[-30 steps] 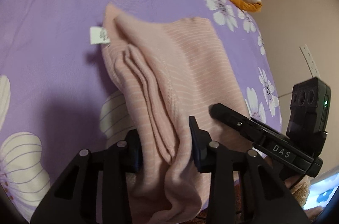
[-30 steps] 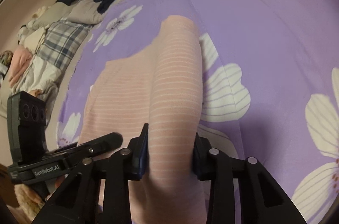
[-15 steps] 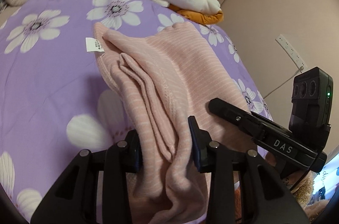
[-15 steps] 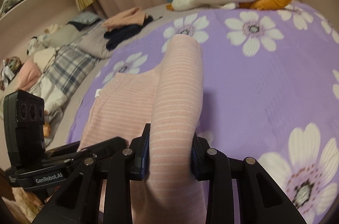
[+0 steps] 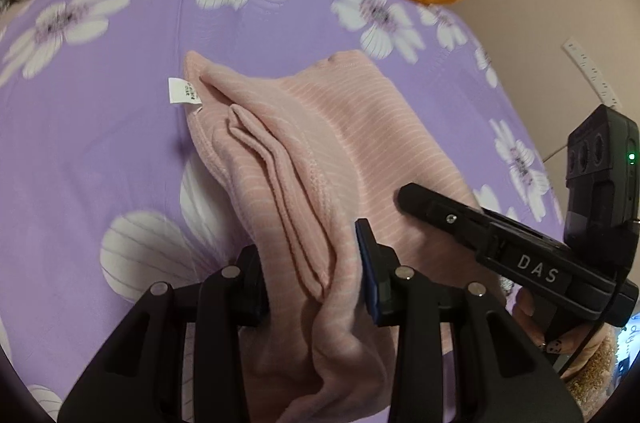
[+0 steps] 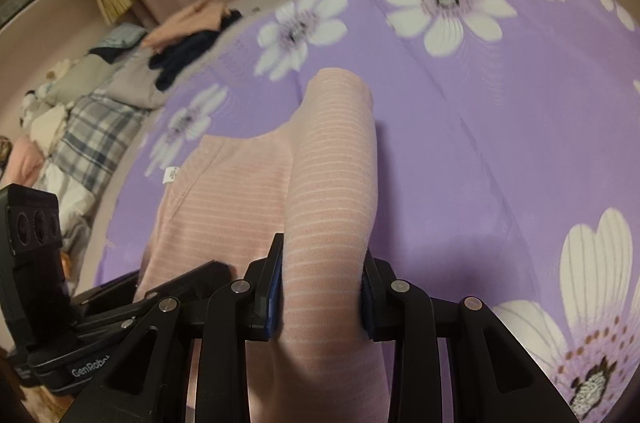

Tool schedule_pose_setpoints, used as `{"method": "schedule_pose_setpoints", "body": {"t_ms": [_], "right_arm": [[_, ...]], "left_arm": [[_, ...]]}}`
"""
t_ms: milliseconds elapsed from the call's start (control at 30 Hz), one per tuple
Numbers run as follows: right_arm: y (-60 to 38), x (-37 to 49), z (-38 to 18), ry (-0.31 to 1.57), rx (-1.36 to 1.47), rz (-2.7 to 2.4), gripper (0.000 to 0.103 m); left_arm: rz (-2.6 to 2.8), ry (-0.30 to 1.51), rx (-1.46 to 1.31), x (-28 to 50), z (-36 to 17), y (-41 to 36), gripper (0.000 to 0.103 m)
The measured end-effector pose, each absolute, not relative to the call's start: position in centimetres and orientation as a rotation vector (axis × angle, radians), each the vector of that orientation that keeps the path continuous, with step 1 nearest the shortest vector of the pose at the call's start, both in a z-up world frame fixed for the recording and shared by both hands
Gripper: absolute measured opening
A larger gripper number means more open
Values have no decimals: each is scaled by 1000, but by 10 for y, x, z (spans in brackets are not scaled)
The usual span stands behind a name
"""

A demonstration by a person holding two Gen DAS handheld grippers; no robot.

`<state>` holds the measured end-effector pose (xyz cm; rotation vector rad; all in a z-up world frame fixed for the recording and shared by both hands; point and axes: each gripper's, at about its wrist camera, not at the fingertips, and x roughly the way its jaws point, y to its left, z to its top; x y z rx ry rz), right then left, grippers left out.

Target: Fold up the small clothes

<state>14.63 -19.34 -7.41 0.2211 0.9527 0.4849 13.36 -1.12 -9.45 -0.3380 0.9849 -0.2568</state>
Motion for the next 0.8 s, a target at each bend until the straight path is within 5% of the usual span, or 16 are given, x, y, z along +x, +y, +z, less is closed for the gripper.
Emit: {"method": "schedule_pose_setpoints", "body": {"t_ms": [300, 567, 733, 800], "right_arm": [[-200, 148, -97, 1042, 226, 426, 37], [-206, 134, -78, 1006, 172, 347, 50], [-215, 113, -40, 890, 141, 336, 71], [-218, 102, -24, 851, 129, 338, 77]], "left_arm": [[-216, 1050, -452, 133, -117, 1, 50], [-164, 998, -439, 113, -83, 10, 86], [-192, 915, -440, 85, -39, 22, 103], [-179, 855, -431, 68, -18, 26, 102]]}}
